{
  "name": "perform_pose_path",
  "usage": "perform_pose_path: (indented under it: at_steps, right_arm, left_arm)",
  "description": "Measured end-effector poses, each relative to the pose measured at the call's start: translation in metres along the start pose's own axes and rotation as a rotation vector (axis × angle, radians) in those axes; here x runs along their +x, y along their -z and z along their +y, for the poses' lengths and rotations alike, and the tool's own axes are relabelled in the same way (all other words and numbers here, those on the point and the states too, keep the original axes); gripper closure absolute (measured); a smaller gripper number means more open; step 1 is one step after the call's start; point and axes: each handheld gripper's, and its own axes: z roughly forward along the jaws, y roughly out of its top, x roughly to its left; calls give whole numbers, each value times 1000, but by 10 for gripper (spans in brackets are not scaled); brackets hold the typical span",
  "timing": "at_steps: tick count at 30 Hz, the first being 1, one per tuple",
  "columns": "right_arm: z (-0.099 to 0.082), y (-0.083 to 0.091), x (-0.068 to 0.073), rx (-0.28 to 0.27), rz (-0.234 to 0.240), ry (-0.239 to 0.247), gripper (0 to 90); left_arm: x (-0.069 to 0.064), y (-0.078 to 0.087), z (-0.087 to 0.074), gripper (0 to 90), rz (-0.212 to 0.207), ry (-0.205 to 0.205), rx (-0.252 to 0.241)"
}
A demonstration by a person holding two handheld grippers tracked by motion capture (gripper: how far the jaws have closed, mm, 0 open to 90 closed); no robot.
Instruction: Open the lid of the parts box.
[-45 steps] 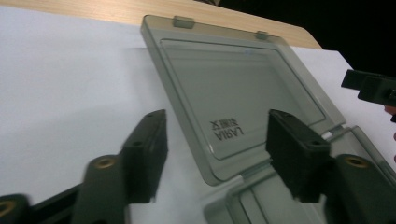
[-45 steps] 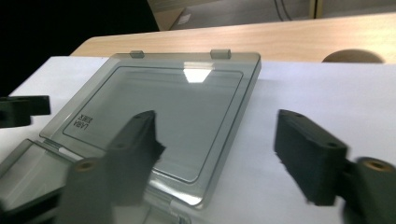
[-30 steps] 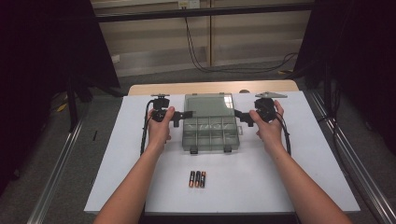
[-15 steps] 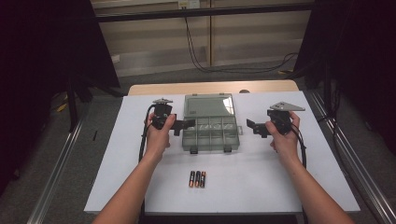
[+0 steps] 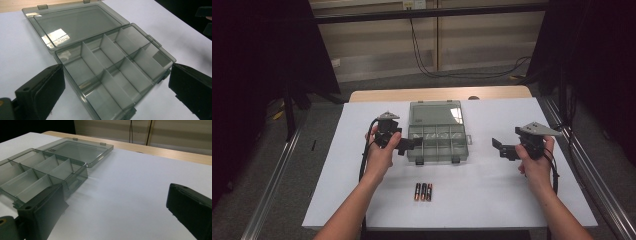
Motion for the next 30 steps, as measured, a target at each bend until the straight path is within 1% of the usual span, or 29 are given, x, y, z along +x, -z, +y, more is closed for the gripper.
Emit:
perform_pose_path:
  at_steps: [2,3,4,5,6,7,9,10,11,13,14,15,19,20,24,25,26,28,29,30]
  right_arm:
    - [-3,7,-2,-7,-12,6,13]
    - [-5,11,-3,-10,-14,9,13]
    - [-7,14,-4,-12,-19,9,13]
    - [-9,17,-5,-15,-26,8,13]
    - [-11,20,-6,-17,-30,9,13]
    - [-13,24,-6,-19,-34,9,13]
    - [-17,29,-8,-26,-44,15,12]
    - [-19,32,-9,-28,-46,12,12]
    - [-20,34,-9,-32,-50,15,12]
    - [-24,41,-10,-38,-48,13,11]
    - [-26,43,-11,-39,-52,15,11]
    - [-27,45,-11,-42,-54,14,11]
    - [-32,54,-13,-47,-62,14,11]
    - [-33,55,-12,-47,-63,10,11]
    - [-38,62,-12,-50,-60,24,11]
    - [-40,64,-11,-50,-59,27,11]
    - [-41,66,-12,-51,-61,27,11]
    - [-44,70,-13,-52,-64,28,11]
    - [-46,72,-13,-52,-63,24,12]
    - [-47,74,-14,-53,-61,22,13]
  left_arm:
    - [-3,3,-1,5,-11,-10,1]
    - [-4,5,-1,5,-7,-17,5]
    - [-6,6,-2,5,-3,-14,7]
    - [-7,7,-3,5,-11,-11,5]
    - [-9,7,-4,5,-12,-13,5]
    - [-9,8,-4,5,-15,-24,12]
    - [-11,9,-5,5,-13,-28,16]
    - [-13,9,-6,5,-16,-22,13]
    - [-14,10,-7,5,-13,-29,18]
    - [-17,10,-8,5,-17,-31,18]
    - [-18,11,-8,5,-13,-38,28]
    - [-19,11,-9,5,-19,-41,24]
    - [-25,14,-10,5,-25,-52,35]
    - [-26,14,-10,5,-22,-61,38]
    - [-30,15,-13,6,-28,-70,54]
    - [-32,15,-14,6,-24,-74,54]
    - [-33,15,-15,6,-29,-74,53]
    - [-34,16,-16,6,-24,-83,79]
    - [-35,15,-18,6,-22,-85,69]
    - [-36,15,-18,7,-26,-86,71]
